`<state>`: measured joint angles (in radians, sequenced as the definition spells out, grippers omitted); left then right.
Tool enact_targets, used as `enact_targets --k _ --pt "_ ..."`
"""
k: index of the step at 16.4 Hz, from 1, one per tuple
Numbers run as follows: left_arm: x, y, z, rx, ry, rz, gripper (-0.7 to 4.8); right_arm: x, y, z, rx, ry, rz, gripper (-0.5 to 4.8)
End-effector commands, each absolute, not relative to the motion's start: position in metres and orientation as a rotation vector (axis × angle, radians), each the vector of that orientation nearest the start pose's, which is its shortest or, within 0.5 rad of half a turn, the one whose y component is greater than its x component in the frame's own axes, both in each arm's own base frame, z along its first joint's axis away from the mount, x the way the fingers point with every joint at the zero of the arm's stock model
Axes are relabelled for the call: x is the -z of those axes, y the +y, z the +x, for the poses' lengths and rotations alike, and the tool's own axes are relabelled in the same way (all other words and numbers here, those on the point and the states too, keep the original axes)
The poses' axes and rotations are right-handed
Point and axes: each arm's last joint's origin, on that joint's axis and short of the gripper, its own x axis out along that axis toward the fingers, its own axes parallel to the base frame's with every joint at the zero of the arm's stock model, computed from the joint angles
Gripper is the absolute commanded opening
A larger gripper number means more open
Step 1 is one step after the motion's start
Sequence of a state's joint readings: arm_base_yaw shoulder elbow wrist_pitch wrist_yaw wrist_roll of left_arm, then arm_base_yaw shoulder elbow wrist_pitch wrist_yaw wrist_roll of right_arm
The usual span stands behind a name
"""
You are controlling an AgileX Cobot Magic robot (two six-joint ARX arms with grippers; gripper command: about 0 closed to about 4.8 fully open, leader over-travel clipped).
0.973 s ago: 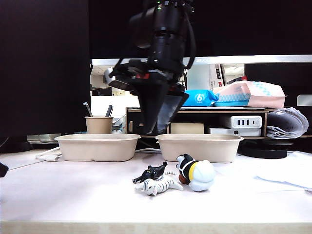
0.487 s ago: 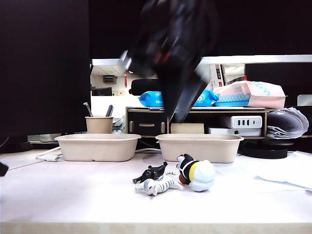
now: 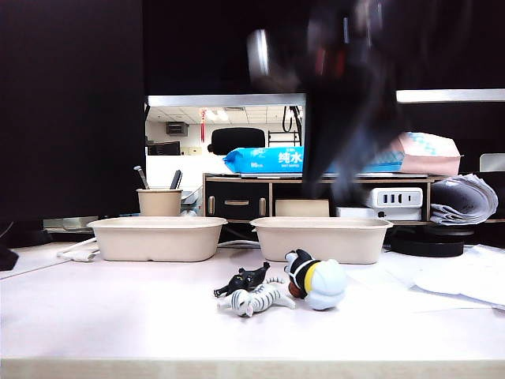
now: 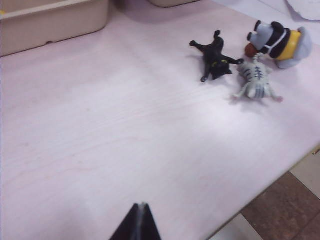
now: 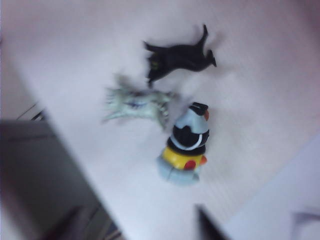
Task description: Put the dolls with similar sizes into the same paper box, while dolls with different sizes go into separate paper boxes.
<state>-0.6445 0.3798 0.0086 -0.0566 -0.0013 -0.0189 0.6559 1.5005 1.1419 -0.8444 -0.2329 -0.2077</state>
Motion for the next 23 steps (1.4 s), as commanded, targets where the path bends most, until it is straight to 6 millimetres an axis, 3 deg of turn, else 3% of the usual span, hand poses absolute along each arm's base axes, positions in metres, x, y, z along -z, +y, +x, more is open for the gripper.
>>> enact_targets --k 1,13,14,16,19,23 --pt "-0.131 -0.072 0.087 0.674 0.395 0.122 -0.05 -0.223 0.183 0.227 -0.876 1.030 -0.374 3.02" --pt "-0.130 -0.073 0.086 0.689 0.396 0.124 -0.05 -0.163 0.193 0.243 -0.803 1.069 -0.422 3.00" --pt "-0.130 -0.073 0.086 0.689 0.396 0.124 -0.05 -0.163 0.193 0.243 -0.802 1.068 -0.422 2.73" --pt "-0.130 -0.073 0.086 0.689 0.396 0.124 -0.05 -0.163 0.193 0.243 -0.803 1.065 -0.425 1.54" --pt "-0.131 -0.073 0.086 0.689 0.395 0.123 -0.05 -0.163 0.192 0.244 -0.802 1.066 -0.424 0.89" --pt "-0.134 -0.072 0.086 0.689 0.359 0.110 -0.05 -0.169 0.194 0.246 -0.804 1.049 -0.419 0.79"
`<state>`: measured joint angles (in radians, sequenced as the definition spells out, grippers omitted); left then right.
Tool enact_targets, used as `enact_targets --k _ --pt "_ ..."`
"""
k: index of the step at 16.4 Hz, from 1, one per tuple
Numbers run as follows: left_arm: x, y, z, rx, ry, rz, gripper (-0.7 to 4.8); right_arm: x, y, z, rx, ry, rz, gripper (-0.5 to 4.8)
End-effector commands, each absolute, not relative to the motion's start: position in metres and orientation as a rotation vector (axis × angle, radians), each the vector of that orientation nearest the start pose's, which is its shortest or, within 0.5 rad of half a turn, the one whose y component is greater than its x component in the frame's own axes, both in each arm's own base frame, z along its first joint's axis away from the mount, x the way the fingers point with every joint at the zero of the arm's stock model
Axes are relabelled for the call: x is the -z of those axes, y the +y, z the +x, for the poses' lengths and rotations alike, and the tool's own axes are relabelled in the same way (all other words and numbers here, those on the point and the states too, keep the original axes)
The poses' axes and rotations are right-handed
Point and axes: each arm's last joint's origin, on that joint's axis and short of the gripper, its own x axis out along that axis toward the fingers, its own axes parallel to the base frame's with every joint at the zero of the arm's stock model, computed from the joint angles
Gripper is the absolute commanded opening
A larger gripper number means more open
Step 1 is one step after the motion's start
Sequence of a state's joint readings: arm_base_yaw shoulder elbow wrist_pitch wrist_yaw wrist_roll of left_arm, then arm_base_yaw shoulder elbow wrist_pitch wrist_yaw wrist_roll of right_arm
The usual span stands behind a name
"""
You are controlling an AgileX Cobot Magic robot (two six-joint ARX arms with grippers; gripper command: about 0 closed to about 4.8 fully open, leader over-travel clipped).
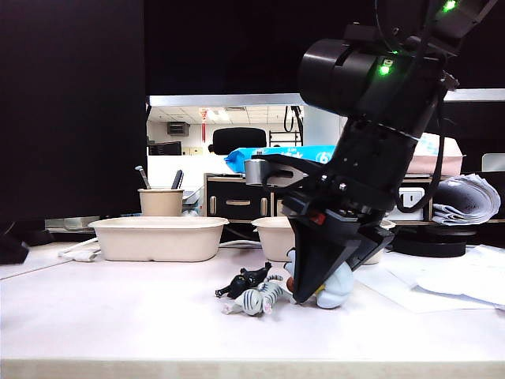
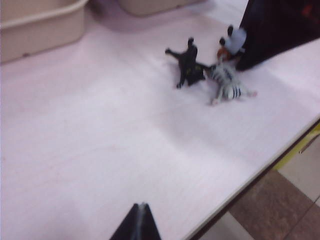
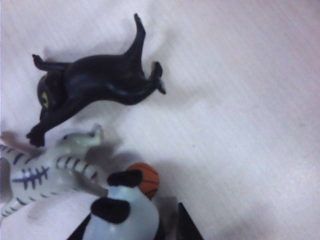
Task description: Put the dolls with similar sizes into the same paper box, while dolls with different sizes go into separate paper boxes.
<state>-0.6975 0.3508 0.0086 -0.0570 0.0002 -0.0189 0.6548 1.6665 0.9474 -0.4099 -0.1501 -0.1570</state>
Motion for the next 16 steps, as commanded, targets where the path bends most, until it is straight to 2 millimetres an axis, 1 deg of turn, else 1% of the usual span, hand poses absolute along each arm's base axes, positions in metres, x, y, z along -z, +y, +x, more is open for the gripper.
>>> enact_targets --k 1,2,4,7,8,9,10,12,13,15,16 --pt "-0.136 -0.071 0.085 0.689 0.341 0.103 -0.05 -0.176 0.196 0.250 -0.804 1.027 -0.414 0.80" --pt "-0.138 -0.071 0.085 0.688 0.318 0.095 -0.05 -0.187 0.199 0.254 -0.806 0.991 -0.405 0.80" --pt "-0.143 -0.065 0.086 0.644 0.264 0.068 -0.05 -0.219 0.210 0.269 -0.811 0.867 -0.376 0.80" --pt "-0.149 -0.055 0.090 0.545 0.199 0.036 -0.05 -0.251 0.224 0.288 -0.832 0.662 -0.330 0.80" --pt "-0.153 -0.049 0.090 0.497 0.151 0.019 -0.05 -0.262 0.234 0.300 -0.837 0.603 -0.316 0.80" --pt "-0.156 -0.046 0.090 0.474 0.122 0.010 -0.05 -0.267 0.241 0.310 -0.854 0.583 -0.308 0.80" --pt "-0.157 -0.044 0.090 0.455 0.099 0.004 -0.05 -0.269 0.249 0.319 -0.868 0.569 -0.305 0.80" --pt "-0.161 -0.039 0.090 0.408 0.054 -0.008 -0.05 -0.267 0.270 0.344 -0.905 0.545 -0.299 0.80" --pt "-0.162 -0.036 0.090 0.383 0.045 -0.010 -0.05 -0.260 0.284 0.362 -0.908 0.549 -0.299 0.80" --pt "-0.161 -0.033 0.091 0.348 0.049 -0.010 -0.05 -0.245 0.299 0.382 -0.911 0.596 -0.307 0.81" --pt "-0.161 -0.032 0.092 0.333 0.049 -0.010 -0.05 -0.238 0.304 0.388 -0.923 0.615 -0.306 0.81"
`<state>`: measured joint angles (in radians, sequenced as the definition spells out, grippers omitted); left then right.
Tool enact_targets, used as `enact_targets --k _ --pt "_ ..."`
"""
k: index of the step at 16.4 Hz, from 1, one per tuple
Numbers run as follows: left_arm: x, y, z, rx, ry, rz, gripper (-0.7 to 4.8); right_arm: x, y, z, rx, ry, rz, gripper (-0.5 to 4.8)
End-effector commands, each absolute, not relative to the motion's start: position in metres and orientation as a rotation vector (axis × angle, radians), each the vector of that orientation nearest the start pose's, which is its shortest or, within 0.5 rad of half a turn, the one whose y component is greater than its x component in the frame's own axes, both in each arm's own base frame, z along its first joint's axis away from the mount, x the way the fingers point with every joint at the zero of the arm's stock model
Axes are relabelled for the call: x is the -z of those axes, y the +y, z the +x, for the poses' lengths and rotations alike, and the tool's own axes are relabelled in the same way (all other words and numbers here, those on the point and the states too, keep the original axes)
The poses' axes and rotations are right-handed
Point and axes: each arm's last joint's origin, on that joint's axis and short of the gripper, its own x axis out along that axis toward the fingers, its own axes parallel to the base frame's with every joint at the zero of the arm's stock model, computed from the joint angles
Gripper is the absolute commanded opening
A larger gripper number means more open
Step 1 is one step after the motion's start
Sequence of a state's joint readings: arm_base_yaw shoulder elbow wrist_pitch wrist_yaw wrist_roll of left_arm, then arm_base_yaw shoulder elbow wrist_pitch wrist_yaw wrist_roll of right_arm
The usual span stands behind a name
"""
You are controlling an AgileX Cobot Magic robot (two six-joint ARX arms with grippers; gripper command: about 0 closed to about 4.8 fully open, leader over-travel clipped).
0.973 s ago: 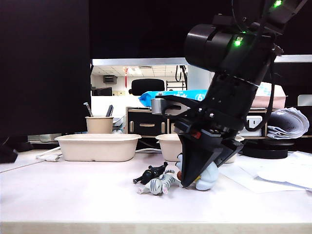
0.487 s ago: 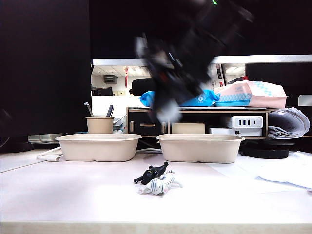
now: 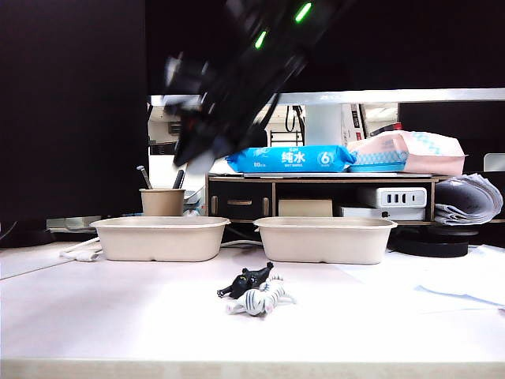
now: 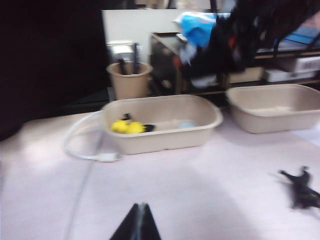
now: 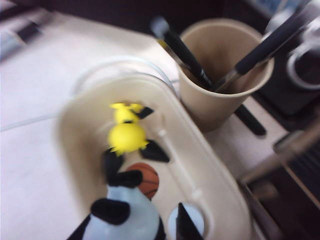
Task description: Put the dolls with similar sizes into the same paper box, while dolls with different sizes go into separate paper boxes.
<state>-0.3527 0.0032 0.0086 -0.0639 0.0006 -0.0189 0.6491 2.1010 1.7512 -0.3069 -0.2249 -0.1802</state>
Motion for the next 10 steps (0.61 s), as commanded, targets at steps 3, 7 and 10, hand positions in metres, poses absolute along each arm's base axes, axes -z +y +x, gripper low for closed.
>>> enact_targets --k 3,7,10 --pt "-0.161 -0.026 0.094 0.271 0.049 -0.012 -0.05 -0.216 0.315 0.402 -0.926 0.643 -0.309 1.21" --pt "-0.161 -0.019 0.095 0.196 0.049 -0.014 -0.05 -0.205 0.317 0.407 -0.911 0.649 -0.306 2.34" --pt "-0.161 -0.019 0.095 0.198 0.049 -0.014 -0.05 -0.222 0.317 0.410 -0.899 0.647 -0.279 2.49"
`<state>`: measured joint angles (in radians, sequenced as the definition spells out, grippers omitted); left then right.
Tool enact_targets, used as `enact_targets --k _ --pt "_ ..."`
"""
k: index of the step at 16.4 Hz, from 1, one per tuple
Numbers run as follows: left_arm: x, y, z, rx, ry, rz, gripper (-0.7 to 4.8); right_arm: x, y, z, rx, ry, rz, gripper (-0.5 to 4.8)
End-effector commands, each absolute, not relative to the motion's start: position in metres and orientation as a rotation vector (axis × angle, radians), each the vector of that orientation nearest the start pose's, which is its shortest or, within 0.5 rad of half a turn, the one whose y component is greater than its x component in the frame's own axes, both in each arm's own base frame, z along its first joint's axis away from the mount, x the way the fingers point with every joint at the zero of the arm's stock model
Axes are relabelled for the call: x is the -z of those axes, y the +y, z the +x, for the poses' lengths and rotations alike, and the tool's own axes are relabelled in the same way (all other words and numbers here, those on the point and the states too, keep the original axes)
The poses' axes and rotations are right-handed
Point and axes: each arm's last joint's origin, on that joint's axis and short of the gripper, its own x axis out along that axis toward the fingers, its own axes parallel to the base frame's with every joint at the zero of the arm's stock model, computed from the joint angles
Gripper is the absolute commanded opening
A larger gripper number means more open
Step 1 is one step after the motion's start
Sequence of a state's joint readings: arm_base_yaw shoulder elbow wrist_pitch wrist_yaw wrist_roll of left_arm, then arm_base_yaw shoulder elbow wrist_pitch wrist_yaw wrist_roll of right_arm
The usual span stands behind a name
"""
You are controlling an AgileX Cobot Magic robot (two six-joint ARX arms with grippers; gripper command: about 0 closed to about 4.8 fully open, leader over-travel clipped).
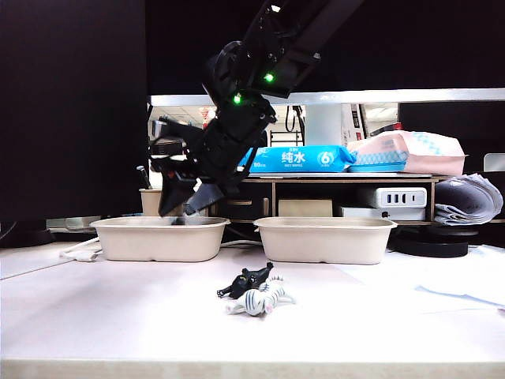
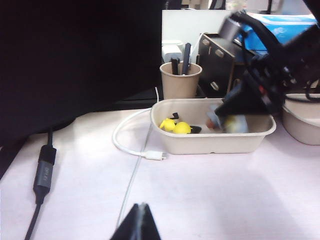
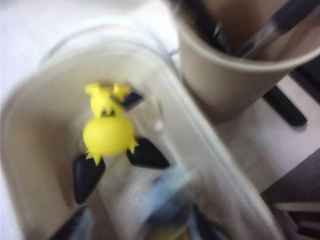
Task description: Put the dolls with similar sizes into the same paper box, while dolls with different sizes go into separate paper boxes.
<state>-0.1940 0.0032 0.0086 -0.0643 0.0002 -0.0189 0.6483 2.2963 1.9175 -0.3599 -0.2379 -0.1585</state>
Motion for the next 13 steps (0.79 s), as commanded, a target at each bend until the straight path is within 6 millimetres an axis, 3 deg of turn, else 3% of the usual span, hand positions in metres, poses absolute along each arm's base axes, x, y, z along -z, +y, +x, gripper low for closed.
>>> enact_targets --k 1,5,8,11,13 --pt "-0.161 -0.019 0.095 0.198 0.049 -0.014 -0.05 -0.228 0.317 0.411 -0.899 0.640 -0.278 2.49" --pt "-0.157 -0.026 0.097 0.257 0.102 -0.005 -0.05 -0.269 0.304 0.400 -0.948 0.698 -0.349 2.53" --pt "-0.146 -0.054 0.092 0.527 0.237 0.045 -0.05 -0.294 0.272 0.375 -0.976 0.854 -0.466 2.59" --pt "-0.141 -0.071 0.082 0.712 0.284 0.085 -0.05 -0.307 0.251 0.354 -0.992 0.901 -0.477 2.62" --pt "-0.139 -0.076 0.079 0.762 0.301 0.101 -0.05 -0.305 0.238 0.336 -0.994 0.932 -0.482 2.62"
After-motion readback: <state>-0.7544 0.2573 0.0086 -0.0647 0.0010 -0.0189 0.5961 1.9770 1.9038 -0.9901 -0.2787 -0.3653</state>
